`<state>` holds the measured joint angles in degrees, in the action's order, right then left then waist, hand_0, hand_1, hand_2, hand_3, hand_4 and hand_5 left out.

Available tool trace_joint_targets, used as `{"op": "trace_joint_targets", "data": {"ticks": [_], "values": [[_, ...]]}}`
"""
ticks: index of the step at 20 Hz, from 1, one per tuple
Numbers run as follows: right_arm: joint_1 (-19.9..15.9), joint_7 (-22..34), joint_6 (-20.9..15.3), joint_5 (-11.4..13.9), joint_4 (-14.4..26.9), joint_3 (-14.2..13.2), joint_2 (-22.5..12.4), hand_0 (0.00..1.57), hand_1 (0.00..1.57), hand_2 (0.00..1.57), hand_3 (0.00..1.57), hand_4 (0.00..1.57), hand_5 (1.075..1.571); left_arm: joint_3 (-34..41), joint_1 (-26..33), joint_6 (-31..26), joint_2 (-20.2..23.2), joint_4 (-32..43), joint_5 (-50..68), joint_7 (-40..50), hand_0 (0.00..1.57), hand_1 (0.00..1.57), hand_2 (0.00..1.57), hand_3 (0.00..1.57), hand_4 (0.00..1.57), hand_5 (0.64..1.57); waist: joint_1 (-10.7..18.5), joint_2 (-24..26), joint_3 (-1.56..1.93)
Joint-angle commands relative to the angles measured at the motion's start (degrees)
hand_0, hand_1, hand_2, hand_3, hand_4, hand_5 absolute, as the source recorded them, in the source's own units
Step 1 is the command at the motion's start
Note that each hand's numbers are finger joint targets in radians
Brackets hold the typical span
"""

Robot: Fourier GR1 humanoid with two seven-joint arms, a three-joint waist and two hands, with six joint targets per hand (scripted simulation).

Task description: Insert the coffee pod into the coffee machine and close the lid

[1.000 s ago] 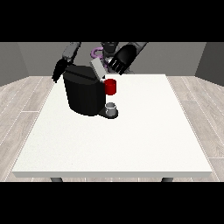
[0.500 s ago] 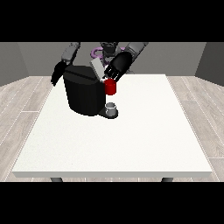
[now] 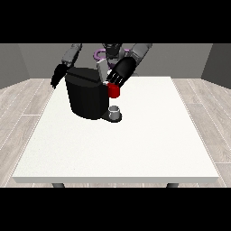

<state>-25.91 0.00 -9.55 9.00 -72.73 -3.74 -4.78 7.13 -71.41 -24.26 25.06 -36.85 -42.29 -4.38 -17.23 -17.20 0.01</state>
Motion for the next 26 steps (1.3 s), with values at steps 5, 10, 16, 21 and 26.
{"op": "trace_joint_targets", "data": {"ticks": [5, 10, 16, 21, 26], "values": [[-0.49, -0.96, -2.30, 0.10, 1.88, -1.31, 0.65, 0.00, 0.00, 0.00, 0.00, 0.10, 1.571, -0.85, -0.06, 0.44, -1.02, -0.33, -0.74, -1.33, 1.20, 1.20, 1.26, 1.20, 0.41, 1.571, 1.89, -0.24, 0.01], [-2.21, 0.17, -1.03, -0.58, 1.73, -1.35, 0.08, 0.00, 0.00, 0.00, 0.00, 0.00, 1.571, -0.01, -2.41, 0.54, -0.24, -0.01, -0.47, -1.85, 1.20, 1.20, 1.25, 1.20, 0.37, 1.571, 0.97, -0.89, 0.01], [-0.70, -0.32, -1.07, -0.32, 2.75, -0.96, 0.48, 0.00, 0.00, 0.00, 0.00, 0.00, 1.571, -0.18, -2.67, 1.49, -0.89, 0.02, -1.17, -0.56, 1.19, 1.19, 1.21, 1.17, 0.36, 1.571, 1.05, 0.76, 0.02], [-0.49, -3.98, -0.72, -1.13, 2.69, -2.56, -0.97, 0.00, 0.00, 0.00, 0.00, 0.00, 1.571, -2.52, -1.52, 3.95, 1.81, -0.67, -4.67, -3.18, 1.21, 1.21, 1.23, 1.13, 0.00, 1.571, 1.03, -1.99, 0.04], [-2.39, 0.04, -0.60, -0.83, -0.45, -1.25, -0.45, 0.00, 0.00, 0.00, 0.00, 0.00, 1.571, -4.19, -0.69, 8.62, 3.88, -0.24, -8.01, -6.85, 1.16, 1.16, 1.19, 1.07, 0.00, 1.571, -0.79, -3.89, 0.00]]}}
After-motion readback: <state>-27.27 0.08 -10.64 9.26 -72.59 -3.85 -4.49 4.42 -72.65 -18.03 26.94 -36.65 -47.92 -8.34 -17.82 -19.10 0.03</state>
